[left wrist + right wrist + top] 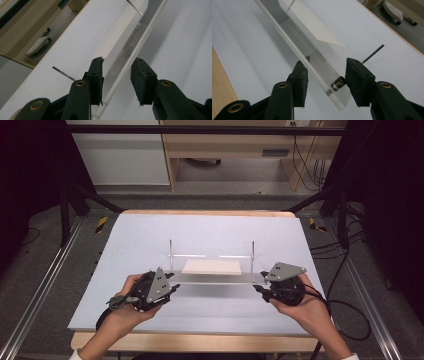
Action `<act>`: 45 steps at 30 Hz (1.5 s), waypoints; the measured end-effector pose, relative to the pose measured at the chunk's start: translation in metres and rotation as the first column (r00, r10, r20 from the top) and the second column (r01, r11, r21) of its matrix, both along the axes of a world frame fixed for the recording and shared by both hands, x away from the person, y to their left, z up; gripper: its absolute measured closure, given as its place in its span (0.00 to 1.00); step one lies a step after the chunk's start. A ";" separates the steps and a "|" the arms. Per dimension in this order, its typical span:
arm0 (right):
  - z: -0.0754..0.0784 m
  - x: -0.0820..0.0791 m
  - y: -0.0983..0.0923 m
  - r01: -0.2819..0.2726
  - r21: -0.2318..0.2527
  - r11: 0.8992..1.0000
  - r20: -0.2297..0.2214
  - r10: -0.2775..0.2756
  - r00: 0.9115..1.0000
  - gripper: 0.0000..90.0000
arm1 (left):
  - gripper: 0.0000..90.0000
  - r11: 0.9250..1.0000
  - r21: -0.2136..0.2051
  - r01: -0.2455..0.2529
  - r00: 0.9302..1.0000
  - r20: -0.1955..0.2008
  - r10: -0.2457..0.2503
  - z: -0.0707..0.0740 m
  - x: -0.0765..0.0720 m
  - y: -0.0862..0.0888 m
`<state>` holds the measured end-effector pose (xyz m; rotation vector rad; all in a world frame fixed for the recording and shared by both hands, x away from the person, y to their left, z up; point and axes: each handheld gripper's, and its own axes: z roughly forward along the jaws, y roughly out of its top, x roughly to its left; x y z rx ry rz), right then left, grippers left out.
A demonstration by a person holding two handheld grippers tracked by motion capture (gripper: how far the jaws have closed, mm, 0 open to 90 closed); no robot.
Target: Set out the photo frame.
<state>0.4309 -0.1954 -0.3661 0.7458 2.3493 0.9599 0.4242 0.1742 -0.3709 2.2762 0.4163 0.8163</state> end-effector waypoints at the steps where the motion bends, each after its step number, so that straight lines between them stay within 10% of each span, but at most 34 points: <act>1: 0.000 0.000 0.000 -0.001 0.000 1.000 0.000 0.001 1.000 0.60 | 0.69 1.000 -0.004 -0.004 1.000 0.000 0.004 0.000 0.001 0.001; 20: 0.004 0.005 -0.002 -0.002 0.035 0.999 0.007 0.001 1.000 0.61 | 0.75 1.000 0.001 -0.022 1.000 -0.014 0.022 0.009 0.013 0.005; 32: 0.006 0.016 -0.005 -0.015 0.030 0.999 0.165 0.010 0.986 0.40 | 0.75 1.000 0.012 -0.001 0.997 -0.073 0.002 0.032 0.034 0.005; 45: 0.005 0.031 -0.014 -0.043 0.114 0.993 0.189 0.021 0.982 0.36 | 0.75 1.000 0.012 0.015 0.995 -0.101 -0.014 0.046 0.052 0.005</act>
